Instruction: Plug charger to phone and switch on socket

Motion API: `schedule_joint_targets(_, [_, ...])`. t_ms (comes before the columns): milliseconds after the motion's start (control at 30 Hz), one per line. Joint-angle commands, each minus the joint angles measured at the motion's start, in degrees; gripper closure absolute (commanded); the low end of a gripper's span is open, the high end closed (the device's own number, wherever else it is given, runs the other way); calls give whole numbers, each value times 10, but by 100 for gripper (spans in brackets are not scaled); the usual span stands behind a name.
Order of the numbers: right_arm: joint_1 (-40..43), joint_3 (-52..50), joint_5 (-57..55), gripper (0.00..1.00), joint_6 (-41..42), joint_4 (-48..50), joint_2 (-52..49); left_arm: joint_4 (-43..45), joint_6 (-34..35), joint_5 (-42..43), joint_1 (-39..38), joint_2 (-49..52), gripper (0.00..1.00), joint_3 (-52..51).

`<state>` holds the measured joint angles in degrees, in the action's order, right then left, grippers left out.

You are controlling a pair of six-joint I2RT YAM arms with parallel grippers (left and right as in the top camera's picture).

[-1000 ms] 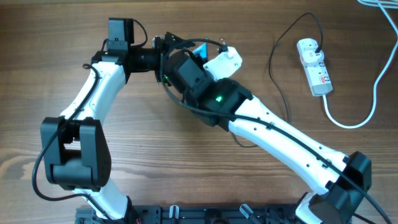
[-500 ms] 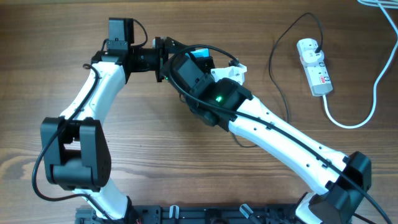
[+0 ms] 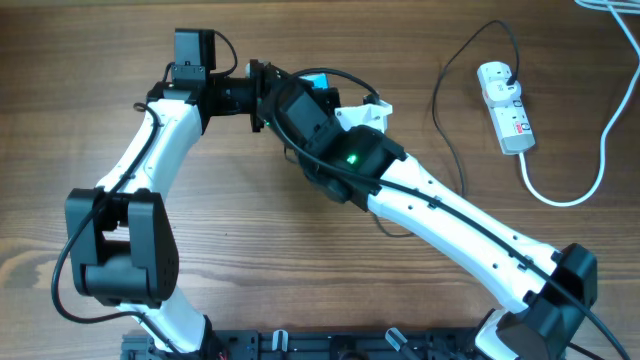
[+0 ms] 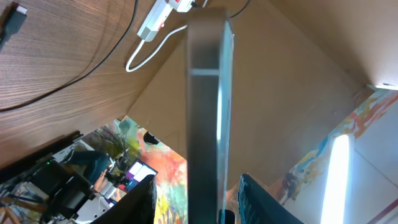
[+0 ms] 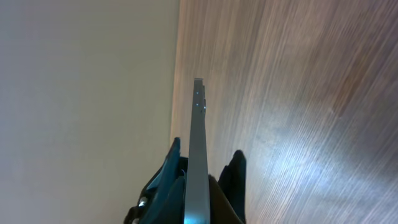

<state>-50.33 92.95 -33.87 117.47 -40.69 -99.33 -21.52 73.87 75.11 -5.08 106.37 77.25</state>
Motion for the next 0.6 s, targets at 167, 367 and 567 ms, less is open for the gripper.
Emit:
schedule_joint_targets(167, [2,4,-9,96,12,9,-4,1,32,18,5,-17,64,2])
schedule_joint_targets(367, [2,4,-40,95,12,4,-4,1,31,18,5,-17,65,2])
schedule_joint_targets(567, [2,4,-31,95,12,4,-4,2,31,20,5,-17,65,2])
